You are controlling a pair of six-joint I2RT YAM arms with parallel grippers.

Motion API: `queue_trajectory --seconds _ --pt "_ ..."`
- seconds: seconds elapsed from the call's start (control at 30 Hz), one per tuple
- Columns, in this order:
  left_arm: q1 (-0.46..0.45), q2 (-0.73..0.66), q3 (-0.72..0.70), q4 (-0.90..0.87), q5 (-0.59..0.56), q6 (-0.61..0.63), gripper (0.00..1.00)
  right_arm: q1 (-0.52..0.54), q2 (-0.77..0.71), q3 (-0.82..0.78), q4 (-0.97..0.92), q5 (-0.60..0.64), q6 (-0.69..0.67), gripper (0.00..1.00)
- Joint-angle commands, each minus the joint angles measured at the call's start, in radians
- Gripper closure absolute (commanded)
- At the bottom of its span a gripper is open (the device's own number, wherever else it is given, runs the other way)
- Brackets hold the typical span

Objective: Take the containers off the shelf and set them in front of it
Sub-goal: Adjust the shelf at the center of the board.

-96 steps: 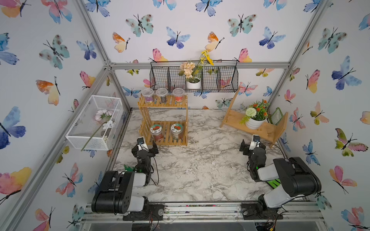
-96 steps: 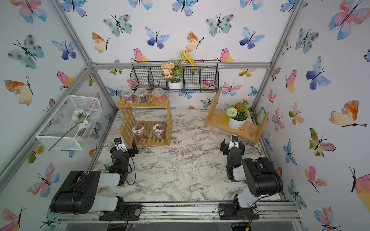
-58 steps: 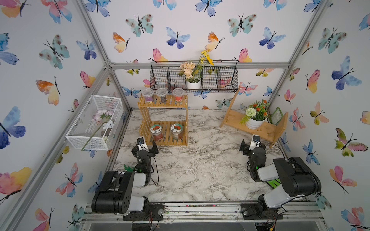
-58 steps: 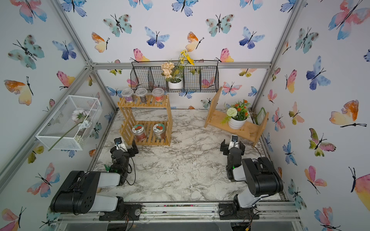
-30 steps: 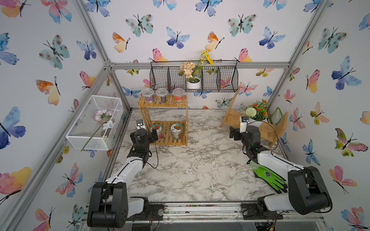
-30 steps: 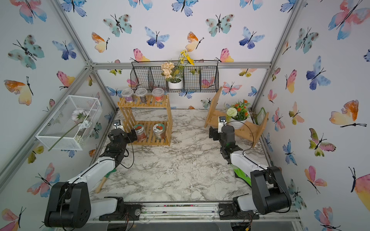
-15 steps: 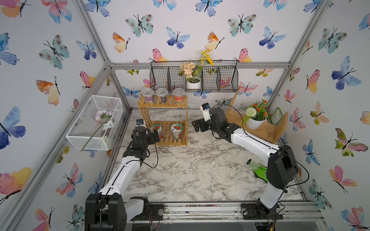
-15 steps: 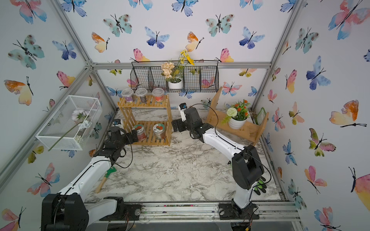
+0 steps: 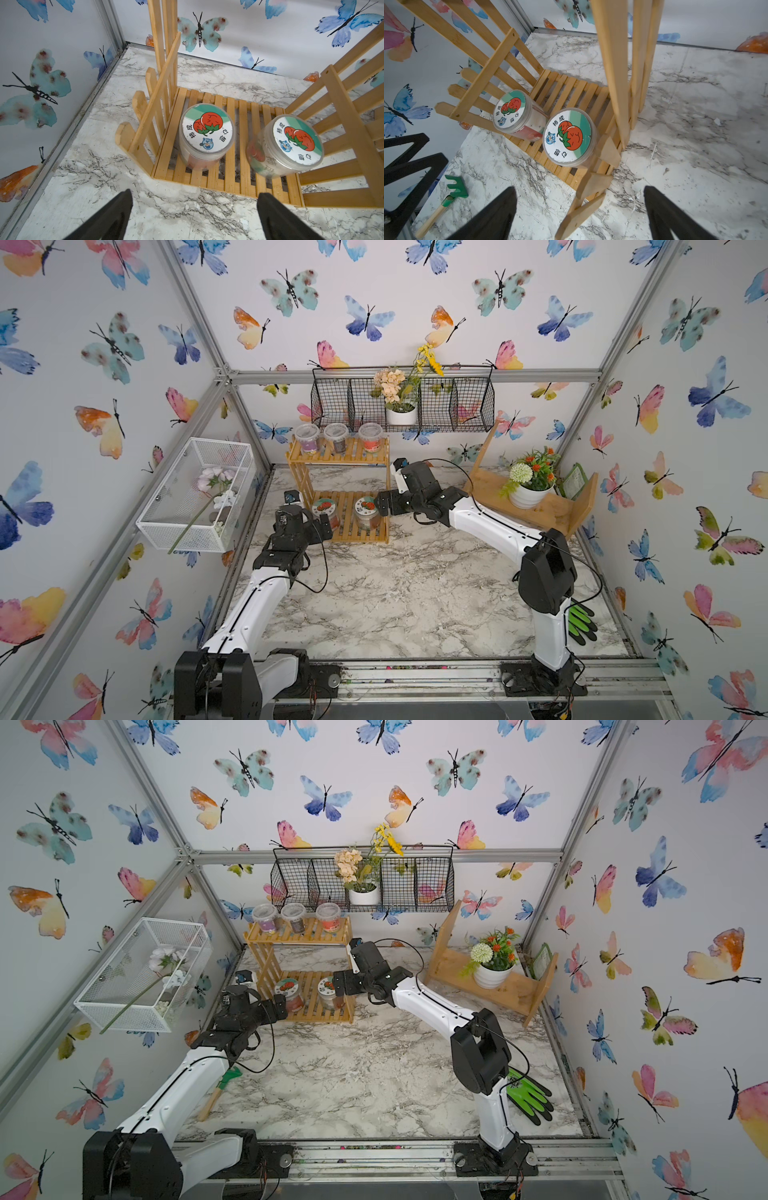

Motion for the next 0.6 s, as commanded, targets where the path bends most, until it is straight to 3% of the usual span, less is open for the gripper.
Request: queue_trajectory --seconds 0.0,0.2,0.57 --pt "0.003 0.017 0.036 -0.02 0.015 0.009 0.0 0.02 0.072 0.1 -0.089 0.064 0.059 0.05" --pt "0.003 0.033 0.043 -0.019 0.015 0.006 0.0 0.023 0.148 0.185 -0.159 0.131 0.093 0.15" --pt "0.004 0.051 0.045 -0.02 0.006 0.005 0.0 0.024 0.171 0.174 -0.177 0.209 0.104 0.34"
